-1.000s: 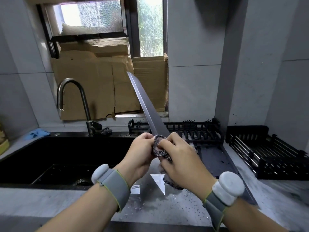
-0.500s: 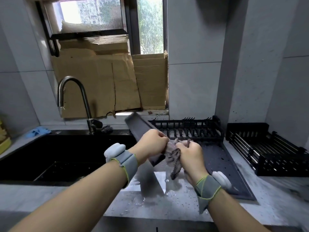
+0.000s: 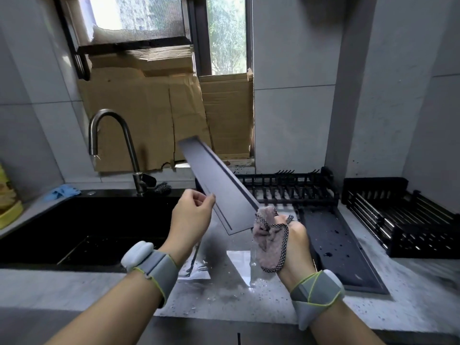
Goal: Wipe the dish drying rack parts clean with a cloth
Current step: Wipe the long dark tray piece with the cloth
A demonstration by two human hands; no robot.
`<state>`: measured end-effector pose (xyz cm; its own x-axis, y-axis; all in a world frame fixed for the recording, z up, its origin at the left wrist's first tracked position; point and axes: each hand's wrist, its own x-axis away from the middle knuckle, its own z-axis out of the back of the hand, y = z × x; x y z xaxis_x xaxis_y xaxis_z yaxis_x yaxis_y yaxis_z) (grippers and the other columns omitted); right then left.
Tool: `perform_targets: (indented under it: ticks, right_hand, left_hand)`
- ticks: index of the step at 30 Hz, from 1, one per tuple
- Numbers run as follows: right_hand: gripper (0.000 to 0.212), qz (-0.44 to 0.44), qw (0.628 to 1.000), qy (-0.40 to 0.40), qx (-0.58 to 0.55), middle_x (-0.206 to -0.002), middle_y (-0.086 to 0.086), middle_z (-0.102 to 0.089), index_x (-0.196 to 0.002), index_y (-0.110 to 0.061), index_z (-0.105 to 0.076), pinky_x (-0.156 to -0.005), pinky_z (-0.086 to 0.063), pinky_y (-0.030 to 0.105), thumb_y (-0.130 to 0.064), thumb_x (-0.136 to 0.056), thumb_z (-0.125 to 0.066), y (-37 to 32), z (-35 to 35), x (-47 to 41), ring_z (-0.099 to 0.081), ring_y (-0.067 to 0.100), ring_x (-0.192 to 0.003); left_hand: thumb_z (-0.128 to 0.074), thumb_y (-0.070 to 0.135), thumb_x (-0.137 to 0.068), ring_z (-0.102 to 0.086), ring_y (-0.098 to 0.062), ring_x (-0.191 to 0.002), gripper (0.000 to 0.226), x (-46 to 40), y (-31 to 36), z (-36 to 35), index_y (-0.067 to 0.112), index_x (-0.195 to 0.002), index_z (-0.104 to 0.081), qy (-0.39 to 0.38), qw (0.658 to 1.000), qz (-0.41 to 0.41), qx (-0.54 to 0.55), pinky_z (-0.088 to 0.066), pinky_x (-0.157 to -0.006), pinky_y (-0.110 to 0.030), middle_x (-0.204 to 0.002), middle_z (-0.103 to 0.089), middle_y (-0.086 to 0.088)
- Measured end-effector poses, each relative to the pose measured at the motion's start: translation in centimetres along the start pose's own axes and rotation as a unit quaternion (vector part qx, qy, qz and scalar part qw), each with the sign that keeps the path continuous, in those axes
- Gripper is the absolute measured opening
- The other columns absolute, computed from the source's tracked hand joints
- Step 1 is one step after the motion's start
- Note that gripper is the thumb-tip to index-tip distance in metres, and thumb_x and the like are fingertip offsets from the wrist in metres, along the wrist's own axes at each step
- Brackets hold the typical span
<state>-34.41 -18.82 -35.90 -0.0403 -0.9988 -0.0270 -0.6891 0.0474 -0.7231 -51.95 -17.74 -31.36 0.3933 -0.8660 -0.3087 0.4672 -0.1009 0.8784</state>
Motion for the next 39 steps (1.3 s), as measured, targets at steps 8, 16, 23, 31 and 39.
perform_targets:
  ticks: [8, 16, 23, 31, 39]
  right_hand:
    - [0.008, 0.014, 0.998, -0.042, 0.052, -0.073, 0.023, -0.059, -0.101, 0.004, -0.056, -0.051, -0.053, 0.034, 0.006, -0.093, -0.054, -1.2, 0.6, 1.0, -0.060, 0.029, -0.055]
    - [0.012, 0.000, 0.990, -0.093, 0.108, -0.070, 0.007, -0.056, -0.098, -0.005, -0.066, -0.067, -0.044, 0.040, 0.002, -0.089, -0.062, -1.9, 2.8, 0.6, -0.054, 0.024, -0.068]
    - [0.015, 0.019, 0.990, -0.056, 0.124, -0.068, 0.009, -0.058, -0.086, -0.003, -0.062, -0.056, -0.052, 0.026, 0.004, -0.095, -0.052, -6.4, 0.6, -1.9, -0.059, 0.017, -0.059]
    - [0.018, 0.183, 0.784, -0.086, 0.586, -0.105, -0.001, -0.055, -0.104, -0.026, -0.075, -0.082, -0.034, 0.006, -0.019, -0.094, -0.062, -2.8, -0.2, -1.9, -0.054, 0.004, -0.097]
    - [0.022, 0.149, 0.816, -0.173, 0.531, -0.098, -0.003, -0.059, -0.090, -0.020, -0.077, -0.077, -0.041, 0.009, 0.000, -0.089, -0.066, -1.1, -0.2, 3.6, -0.059, 0.001, -0.091]
  left_hand:
    - [-0.070, 0.000, -0.087, -0.054, -0.014, -0.050, 0.022, 0.9, -0.4, -1.7, 0.000, -0.107, -0.060, -0.111, 0.965, 0.147, 0.184, -0.033, -0.051, -0.026, -0.074, -0.062, -0.006]
    - [-0.063, -0.022, -0.079, -0.066, -0.024, -0.068, 0.040, 1.5, -0.5, -2.7, 0.000, -0.112, -0.060, -0.116, 0.939, 0.178, 0.271, -0.054, -0.063, -0.029, -0.082, -0.068, -0.014]
    - [-0.061, -0.025, -0.078, -0.067, -0.035, -0.075, 0.044, 1.8, -1.0, -1.6, 0.008, -0.107, -0.068, -0.090, 0.953, 0.116, 0.266, -0.060, -0.069, -0.036, -0.090, -0.062, -0.023]
    - [-0.063, -0.024, -0.076, -0.062, -0.031, -0.076, 0.031, 1.8, -1.4, -0.6, 0.004, -0.088, -0.071, -0.059, 0.959, 0.108, 0.254, -0.055, -0.078, -0.042, -0.085, -0.060, -0.019]
    - [-0.062, -0.024, -0.075, -0.059, -0.018, -0.066, 0.031, 1.0, -2.7, 1.4, 0.005, -0.076, -0.072, -0.057, 0.973, 0.084, 0.206, -0.049, -0.057, -0.019, -0.070, -0.064, -0.006]
